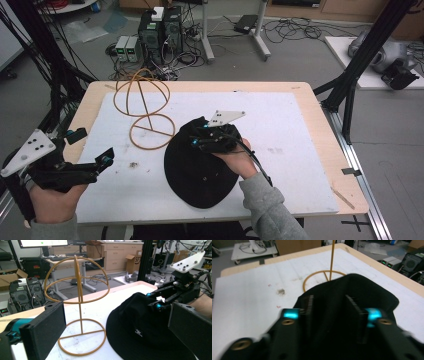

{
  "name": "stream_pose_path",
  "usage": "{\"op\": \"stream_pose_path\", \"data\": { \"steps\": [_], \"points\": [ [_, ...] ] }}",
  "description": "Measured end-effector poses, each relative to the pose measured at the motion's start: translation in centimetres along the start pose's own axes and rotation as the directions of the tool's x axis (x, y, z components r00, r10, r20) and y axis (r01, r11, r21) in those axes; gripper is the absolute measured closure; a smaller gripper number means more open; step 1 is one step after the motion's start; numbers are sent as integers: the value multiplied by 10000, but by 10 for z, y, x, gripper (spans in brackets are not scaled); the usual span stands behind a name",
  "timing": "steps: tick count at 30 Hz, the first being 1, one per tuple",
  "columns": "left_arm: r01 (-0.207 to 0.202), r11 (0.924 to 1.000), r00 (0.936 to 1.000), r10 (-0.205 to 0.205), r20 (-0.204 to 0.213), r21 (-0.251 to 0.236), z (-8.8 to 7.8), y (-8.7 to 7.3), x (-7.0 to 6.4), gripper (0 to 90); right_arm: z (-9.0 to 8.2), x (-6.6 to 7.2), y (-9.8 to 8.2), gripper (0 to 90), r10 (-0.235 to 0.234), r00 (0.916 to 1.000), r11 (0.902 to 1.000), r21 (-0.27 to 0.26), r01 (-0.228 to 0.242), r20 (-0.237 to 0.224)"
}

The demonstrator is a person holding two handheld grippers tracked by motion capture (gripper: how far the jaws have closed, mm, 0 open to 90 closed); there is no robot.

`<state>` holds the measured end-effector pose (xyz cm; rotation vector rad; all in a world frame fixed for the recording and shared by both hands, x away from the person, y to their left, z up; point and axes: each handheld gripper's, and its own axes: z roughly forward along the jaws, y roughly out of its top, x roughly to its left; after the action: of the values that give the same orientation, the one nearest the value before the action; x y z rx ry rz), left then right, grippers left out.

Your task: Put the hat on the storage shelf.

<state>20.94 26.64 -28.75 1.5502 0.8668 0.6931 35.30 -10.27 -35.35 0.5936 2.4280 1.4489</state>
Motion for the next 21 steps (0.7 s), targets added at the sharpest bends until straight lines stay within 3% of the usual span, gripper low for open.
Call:
{"op": "stream_pose_path", "data": {
  "steps": [3, 6, 21],
  "points": [
    [-17, 10000, 10000, 17, 3, 7, 0, 0, 0, 18, 0, 2, 0, 793, -257, 9996, 9996, 114, 256, 74],
    [9, 10000, 10000, -9, -8, 4, 0, 0, 0, 17, 0, 4, 0, 849, -426, 9989, 9990, 118, 424, 177],
    [8, 10000, 10000, -8, 8, 28, 1, 0, 0, 17, -12, -1, 3, 880, -483, 9987, 9988, -62, 484, 161]
  ]
}}
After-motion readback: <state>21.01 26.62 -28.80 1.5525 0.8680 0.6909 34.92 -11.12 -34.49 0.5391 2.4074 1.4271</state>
